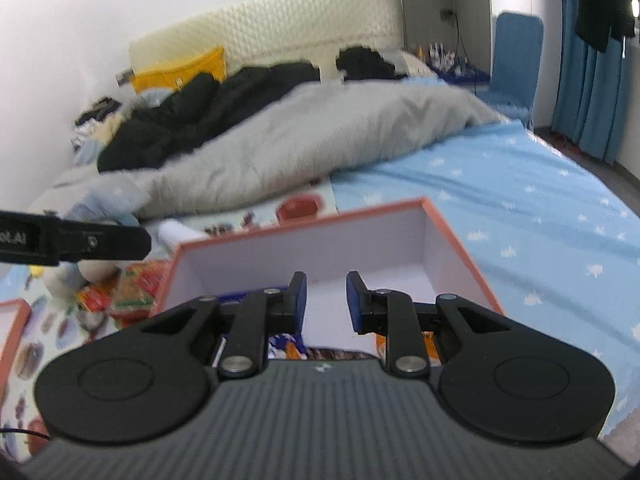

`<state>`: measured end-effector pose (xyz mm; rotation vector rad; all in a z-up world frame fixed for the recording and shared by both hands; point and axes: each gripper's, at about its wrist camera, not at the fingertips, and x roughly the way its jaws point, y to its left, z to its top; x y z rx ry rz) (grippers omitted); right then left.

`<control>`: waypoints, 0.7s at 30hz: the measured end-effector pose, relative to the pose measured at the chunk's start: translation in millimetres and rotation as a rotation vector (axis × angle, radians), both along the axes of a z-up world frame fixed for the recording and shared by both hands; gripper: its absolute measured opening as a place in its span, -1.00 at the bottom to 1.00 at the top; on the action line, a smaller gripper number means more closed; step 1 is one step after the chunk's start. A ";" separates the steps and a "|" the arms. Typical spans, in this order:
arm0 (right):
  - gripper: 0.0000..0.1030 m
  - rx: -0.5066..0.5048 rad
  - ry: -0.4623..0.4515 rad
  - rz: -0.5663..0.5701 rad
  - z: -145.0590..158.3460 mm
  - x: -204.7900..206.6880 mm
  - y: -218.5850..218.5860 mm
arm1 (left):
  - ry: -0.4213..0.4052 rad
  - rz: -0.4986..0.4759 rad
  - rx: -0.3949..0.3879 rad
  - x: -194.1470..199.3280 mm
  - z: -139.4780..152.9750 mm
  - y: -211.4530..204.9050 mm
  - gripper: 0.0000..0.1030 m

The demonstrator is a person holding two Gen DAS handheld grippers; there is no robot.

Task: Organize snacks
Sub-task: 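Lower both packets into the pink box and open both tools, then lift both open tools out of the box and move toward the snack pile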

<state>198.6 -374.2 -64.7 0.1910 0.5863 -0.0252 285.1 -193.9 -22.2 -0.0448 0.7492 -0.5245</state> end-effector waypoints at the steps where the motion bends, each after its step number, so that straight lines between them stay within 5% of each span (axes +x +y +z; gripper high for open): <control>1: -0.51 -0.007 -0.020 0.002 5.7 -3.5 3.3 | -0.012 0.004 -0.002 -3.4 3.5 4.6 0.36; 11: -0.51 -0.015 -0.146 0.058 43.5 -33.0 42.5 | -0.113 0.044 0.029 -45.8 27.9 53.8 0.36; 21: -0.51 0.020 -0.174 0.127 43.0 -58.0 82.3 | -0.154 0.130 -0.001 -88.9 34.4 109.3 0.36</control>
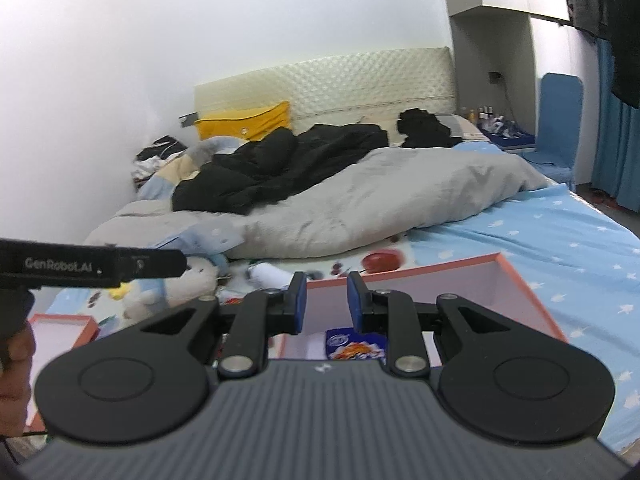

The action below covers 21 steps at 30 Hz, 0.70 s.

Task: Organize snacks
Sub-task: 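Lift both open tools out of the box and move toward the snack pile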

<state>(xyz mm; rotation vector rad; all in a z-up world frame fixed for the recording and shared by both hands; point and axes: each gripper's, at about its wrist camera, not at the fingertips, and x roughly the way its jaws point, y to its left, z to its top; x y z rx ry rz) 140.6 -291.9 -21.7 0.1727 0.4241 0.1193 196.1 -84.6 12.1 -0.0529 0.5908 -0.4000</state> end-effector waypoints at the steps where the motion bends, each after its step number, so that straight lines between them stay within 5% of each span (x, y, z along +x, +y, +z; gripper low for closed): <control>1: -0.51 0.002 -0.001 0.010 -0.2 -2.7 3.8 | 0.000 0.005 -0.004 -3.6 -0.6 5.2 0.36; 21: -0.50 -0.014 0.089 0.097 -38.9 -24.4 78.8 | 0.019 0.164 0.024 -59.2 -54.7 88.9 0.36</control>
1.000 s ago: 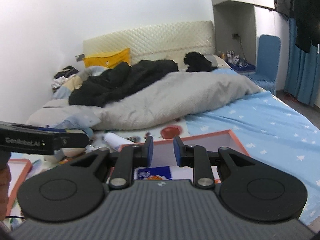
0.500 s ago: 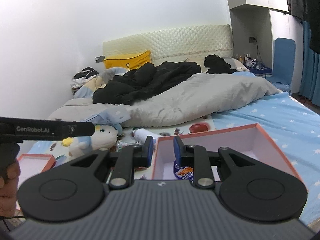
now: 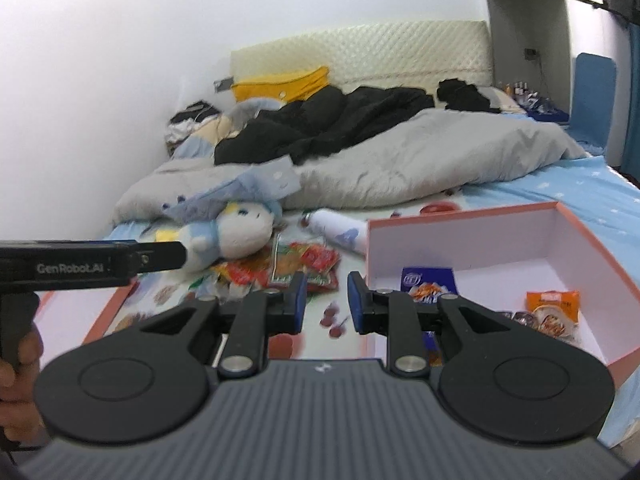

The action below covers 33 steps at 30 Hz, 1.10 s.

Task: Organize snacks
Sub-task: 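Lift both open tools out of the box and move toward the snack pile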

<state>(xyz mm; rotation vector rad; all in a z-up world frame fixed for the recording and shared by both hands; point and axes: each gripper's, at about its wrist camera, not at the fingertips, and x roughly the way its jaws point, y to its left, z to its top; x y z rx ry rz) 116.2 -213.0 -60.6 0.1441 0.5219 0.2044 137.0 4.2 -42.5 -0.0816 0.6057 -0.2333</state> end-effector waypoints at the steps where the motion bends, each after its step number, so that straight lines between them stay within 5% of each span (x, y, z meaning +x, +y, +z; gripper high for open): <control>1: -0.50 -0.006 0.001 0.008 -1.5 -1.0 3.2 | 0.004 0.013 -0.012 -2.5 -2.5 6.2 0.36; 18: -0.50 -0.103 0.115 0.159 -35.7 3.1 57.8 | 0.110 0.195 -0.187 -20.6 -68.6 76.3 0.36; 33: -0.39 -0.206 0.118 0.196 -57.1 77.1 79.0 | 0.162 0.231 -0.235 69.3 -143.8 100.5 0.45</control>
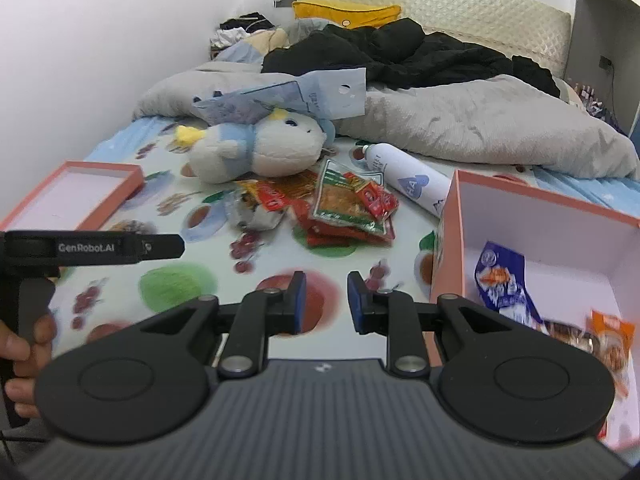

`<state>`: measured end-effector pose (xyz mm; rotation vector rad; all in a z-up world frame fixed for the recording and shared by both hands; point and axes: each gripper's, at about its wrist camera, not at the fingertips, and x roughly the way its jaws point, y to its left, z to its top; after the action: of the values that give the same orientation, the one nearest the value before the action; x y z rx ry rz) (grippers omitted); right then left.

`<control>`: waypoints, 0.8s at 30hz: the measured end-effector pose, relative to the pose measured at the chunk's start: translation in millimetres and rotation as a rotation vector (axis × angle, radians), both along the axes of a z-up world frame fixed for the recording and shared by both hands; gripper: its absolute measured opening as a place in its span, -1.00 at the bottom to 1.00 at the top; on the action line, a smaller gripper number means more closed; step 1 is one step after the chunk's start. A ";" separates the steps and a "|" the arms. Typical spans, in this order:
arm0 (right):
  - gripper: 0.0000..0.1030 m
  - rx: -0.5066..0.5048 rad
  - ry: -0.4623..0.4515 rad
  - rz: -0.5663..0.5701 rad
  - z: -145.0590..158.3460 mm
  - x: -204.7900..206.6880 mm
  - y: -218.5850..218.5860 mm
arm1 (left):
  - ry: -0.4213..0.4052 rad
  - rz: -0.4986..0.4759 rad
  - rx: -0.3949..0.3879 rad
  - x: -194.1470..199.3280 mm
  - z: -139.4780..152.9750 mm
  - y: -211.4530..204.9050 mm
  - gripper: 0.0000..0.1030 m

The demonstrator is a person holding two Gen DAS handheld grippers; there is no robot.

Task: Organize snacks
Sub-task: 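Lift both open tools out of the box and move toward the snack pile, then grasp the clear grey packet with left tool while right grasps the red packet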

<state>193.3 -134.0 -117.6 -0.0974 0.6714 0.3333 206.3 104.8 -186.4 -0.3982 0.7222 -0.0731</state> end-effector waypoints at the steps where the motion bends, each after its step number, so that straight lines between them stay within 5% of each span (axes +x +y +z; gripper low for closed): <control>1: -0.27 -0.007 -0.004 0.001 -1.4 8.5 1.2 | 0.004 -0.003 0.002 9.0 -5.1 -0.1 0.46; 6: -0.20 -0.026 0.002 0.023 -7.9 47.9 7.8 | 0.012 -0.025 0.039 51.7 -28.2 -4.3 0.68; 12: -0.12 -0.069 0.023 0.029 -18.3 101.5 20.3 | 0.034 -0.047 0.084 96.3 -52.3 -7.8 0.71; 15: 0.13 -0.072 0.050 0.023 -25.4 127.7 26.0 | 0.034 -0.062 0.102 112.4 -60.6 -10.5 0.72; 24: 0.13 -0.072 0.096 -0.033 -44.3 189.8 34.2 | 0.032 -0.052 0.187 143.7 -78.1 -17.2 0.72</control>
<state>383.2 -99.9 -161.9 -0.1395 0.7797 0.2834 350.0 87.6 -264.5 -0.2021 0.7643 -0.0472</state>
